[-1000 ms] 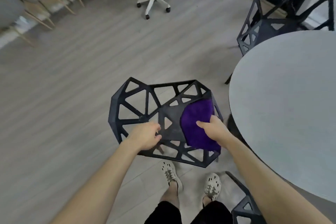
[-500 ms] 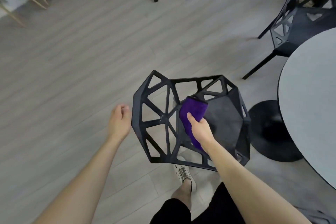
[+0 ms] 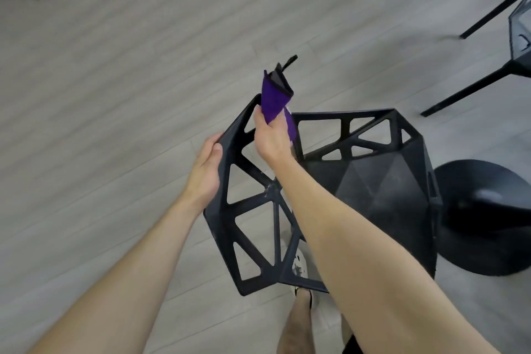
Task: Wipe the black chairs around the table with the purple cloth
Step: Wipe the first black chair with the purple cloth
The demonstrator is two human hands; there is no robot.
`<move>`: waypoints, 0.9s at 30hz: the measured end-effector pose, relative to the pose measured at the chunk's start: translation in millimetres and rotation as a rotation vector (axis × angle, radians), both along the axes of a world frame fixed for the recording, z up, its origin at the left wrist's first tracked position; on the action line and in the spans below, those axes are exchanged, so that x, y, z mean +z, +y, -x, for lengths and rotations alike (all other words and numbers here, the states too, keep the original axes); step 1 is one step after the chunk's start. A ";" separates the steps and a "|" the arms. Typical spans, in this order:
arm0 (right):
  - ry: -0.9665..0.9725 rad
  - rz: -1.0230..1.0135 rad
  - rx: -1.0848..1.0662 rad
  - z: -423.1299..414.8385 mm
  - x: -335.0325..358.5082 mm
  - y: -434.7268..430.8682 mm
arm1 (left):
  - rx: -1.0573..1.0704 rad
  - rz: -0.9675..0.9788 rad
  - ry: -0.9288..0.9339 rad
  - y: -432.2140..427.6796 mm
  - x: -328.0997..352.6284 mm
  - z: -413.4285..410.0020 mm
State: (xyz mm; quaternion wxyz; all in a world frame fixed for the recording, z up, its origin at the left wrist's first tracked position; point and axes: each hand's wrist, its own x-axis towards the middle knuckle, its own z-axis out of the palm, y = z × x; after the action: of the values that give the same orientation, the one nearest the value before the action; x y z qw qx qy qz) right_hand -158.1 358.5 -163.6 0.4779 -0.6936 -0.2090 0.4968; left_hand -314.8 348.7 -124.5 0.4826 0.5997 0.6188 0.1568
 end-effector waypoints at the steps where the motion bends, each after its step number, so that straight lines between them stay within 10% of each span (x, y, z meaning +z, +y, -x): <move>1: 0.015 0.010 0.014 13.3 -1.1 -0.4 | 0.005 0.027 -0.045 0.2 -0.5 2.2; 8: 0.029 -0.269 0.161 79.5 12.7 -83.1 | -0.035 0.091 -0.032 19.8 16.7 10.5; 15: 0.170 0.067 0.025 32.3 -8.6 -16.3 | -0.192 0.240 -0.040 37.6 14.3 29.9; 22: 0.078 -0.204 0.245 86.7 12.1 -127.1 | -0.022 0.398 -0.243 29.8 9.9 39.6; 27: 0.167 0.020 0.075 61.8 5.6 -60.8 | 0.013 0.363 -0.262 36.7 8.9 40.2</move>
State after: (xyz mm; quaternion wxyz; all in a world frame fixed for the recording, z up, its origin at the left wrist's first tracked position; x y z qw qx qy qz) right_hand -219.9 297.7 -158.0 0.4678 -0.6460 -0.1894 0.5727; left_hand -355.0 385.4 -115.5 0.6579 0.4733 0.5729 0.1224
